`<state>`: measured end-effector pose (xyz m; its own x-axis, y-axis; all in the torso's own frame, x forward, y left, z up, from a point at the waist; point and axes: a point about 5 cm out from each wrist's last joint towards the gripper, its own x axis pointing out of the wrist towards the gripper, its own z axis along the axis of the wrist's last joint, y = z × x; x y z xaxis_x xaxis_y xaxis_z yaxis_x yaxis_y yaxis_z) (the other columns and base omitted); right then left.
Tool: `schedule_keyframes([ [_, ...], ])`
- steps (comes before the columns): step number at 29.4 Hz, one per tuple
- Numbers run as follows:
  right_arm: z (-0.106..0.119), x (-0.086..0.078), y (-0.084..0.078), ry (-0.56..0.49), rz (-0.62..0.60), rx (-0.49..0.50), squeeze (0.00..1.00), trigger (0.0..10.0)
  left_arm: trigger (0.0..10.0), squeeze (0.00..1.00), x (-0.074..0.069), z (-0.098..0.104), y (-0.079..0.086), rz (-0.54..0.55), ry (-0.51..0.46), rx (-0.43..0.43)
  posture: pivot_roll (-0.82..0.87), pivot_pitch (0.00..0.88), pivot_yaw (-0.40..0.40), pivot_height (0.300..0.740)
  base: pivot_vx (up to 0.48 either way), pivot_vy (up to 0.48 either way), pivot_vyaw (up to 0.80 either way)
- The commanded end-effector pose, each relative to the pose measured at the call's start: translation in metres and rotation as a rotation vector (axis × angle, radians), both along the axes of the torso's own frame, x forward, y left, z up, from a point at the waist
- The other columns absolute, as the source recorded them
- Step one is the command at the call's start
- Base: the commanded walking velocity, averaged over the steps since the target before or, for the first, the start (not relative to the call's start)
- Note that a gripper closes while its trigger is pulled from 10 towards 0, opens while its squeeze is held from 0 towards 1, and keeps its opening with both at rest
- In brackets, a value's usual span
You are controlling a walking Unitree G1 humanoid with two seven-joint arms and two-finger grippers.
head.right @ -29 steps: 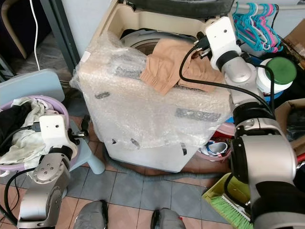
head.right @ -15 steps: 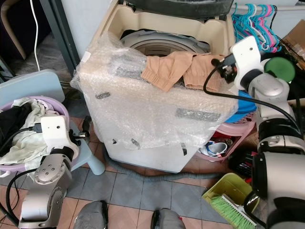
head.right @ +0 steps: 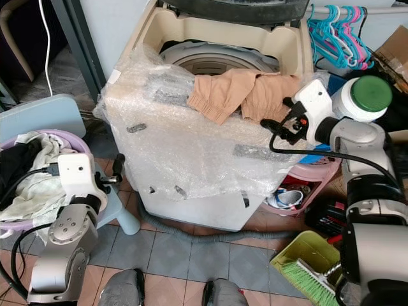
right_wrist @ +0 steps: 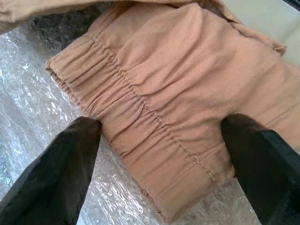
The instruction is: Clothes washing
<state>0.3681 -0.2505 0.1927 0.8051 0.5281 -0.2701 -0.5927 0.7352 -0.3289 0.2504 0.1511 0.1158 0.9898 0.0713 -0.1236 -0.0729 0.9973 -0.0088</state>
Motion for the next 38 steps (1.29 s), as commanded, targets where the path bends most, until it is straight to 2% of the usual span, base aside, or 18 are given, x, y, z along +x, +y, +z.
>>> schedule_keyframes([
  [1,-0.010,0.004,0.011,0.040,0.001,-0.021,1.00,10.0,10.0,0.00,-0.001,-0.001,0.000,0.002,0.004,0.002,0.04,0.084,-0.058,0.740,0.000,0.000,0.00],
  [2,-0.009,0.007,0.016,0.026,-0.016,-0.017,1.00,10.0,10.0,0.00,-0.001,-0.001,0.000,0.001,0.004,0.002,0.04,0.083,-0.056,0.740,0.000,0.000,0.00],
  [4,0.006,0.023,0.025,-0.104,-0.177,0.011,1.00,10.0,10.0,0.00,0.001,-0.001,-0.003,-0.005,0.003,0.002,0.04,0.082,-0.055,0.740,0.000,0.000,0.00],
  [5,0.006,0.023,0.025,-0.104,-0.177,0.011,1.00,10.0,10.0,0.00,0.001,-0.001,-0.003,-0.005,0.003,0.002,0.04,0.082,-0.055,0.740,0.000,0.000,0.00],
  [7,0.026,0.031,0.030,-0.222,-0.264,0.073,1.00,10.0,10.0,0.00,0.002,0.000,-0.004,-0.007,0.000,0.002,0.05,0.080,-0.054,0.740,0.000,0.000,0.00],
  [8,0.041,0.034,0.033,-0.291,-0.288,0.126,0.74,10.0,10.0,0.00,0.002,0.000,-0.004,-0.006,-0.001,0.003,0.05,0.079,-0.055,0.740,0.000,0.000,0.00],
  [9,0.060,0.036,0.037,-0.379,-0.301,0.192,0.22,10.0,10.0,0.00,0.002,0.001,-0.003,-0.004,-0.003,0.004,0.05,0.079,-0.055,0.740,0.000,0.000,0.00],
  [10,0.067,0.036,0.039,-0.413,-0.297,0.216,0.00,10.0,10.0,0.00,0.002,0.001,-0.002,-0.003,-0.003,0.005,0.05,0.079,-0.057,0.740,0.000,0.000,0.00],
  [13,0.090,0.035,0.047,-0.506,-0.254,0.300,0.00,10.0,10.0,0.00,0.000,-0.001,0.001,0.007,0.002,0.008,0.05,0.079,-0.060,0.740,0.000,0.000,0.00],
  [17,0.090,0.034,0.052,-0.499,-0.202,0.294,0.00,10.0,10.0,0.00,0.000,-0.002,0.000,0.006,0.003,0.005,0.05,0.080,-0.062,0.740,0.000,0.000,0.00],
  [20,0.078,0.034,0.055,-0.454,-0.166,0.269,0.00,10.0,10.0,0.00,0.000,-0.002,-0.003,0.002,0.003,0.001,0.04,0.079,-0.064,0.740,0.000,0.000,0.00],
  [28,0.037,0.015,0.075,-0.237,0.178,0.216,0.00,10.0,10.0,0.00,0.002,-0.001,-0.004,-0.010,0.000,-0.001,0.04,0.079,-0.055,0.740,0.000,0.000,0.00],
  [32,0.020,0.010,0.084,-0.177,0.249,0.152,0.00,10.0,10.0,0.00,0.003,0.000,-0.006,-0.017,-0.004,-0.002,0.04,0.080,-0.053,0.740,0.000,0.000,0.00],
  [33,0.015,0.011,0.084,-0.169,0.240,0.110,0.00,10.0,10.0,0.00,0.003,0.000,-0.006,-0.018,-0.005,-0.002,0.04,0.080,-0.053,0.740,0.000,0.000,0.00],
  [34,0.008,0.016,0.080,-0.170,0.156,0.018,0.00,10.0,10.0,0.00,0.004,0.000,-0.006,-0.018,-0.005,-0.001,0.04,0.079,-0.055,0.740,0.000,0.000,0.00],
  [35,0.008,0.020,0.077,-0.179,0.092,-0.011,0.00,10.0,10.0,0.00,0.004,0.000,-0.006,-0.017,-0.004,0.000,0.04,0.080,-0.055,0.740,0.000,0.000,0.00],
  [37,0.015,0.025,0.071,-0.222,-0.006,-0.017,0.00,10.0,10.0,0.00,0.004,-0.001,-0.005,-0.015,-0.004,0.001,0.05,0.080,-0.055,0.740,0.000,0.000,0.00],
  [38,0.026,0.030,0.065,-0.279,-0.105,0.021,0.00,10.0,10.0,0.00,0.003,-0.001,-0.005,-0.013,-0.003,0.002,0.05,0.081,-0.057,0.740,0.000,0.000,0.00],
])
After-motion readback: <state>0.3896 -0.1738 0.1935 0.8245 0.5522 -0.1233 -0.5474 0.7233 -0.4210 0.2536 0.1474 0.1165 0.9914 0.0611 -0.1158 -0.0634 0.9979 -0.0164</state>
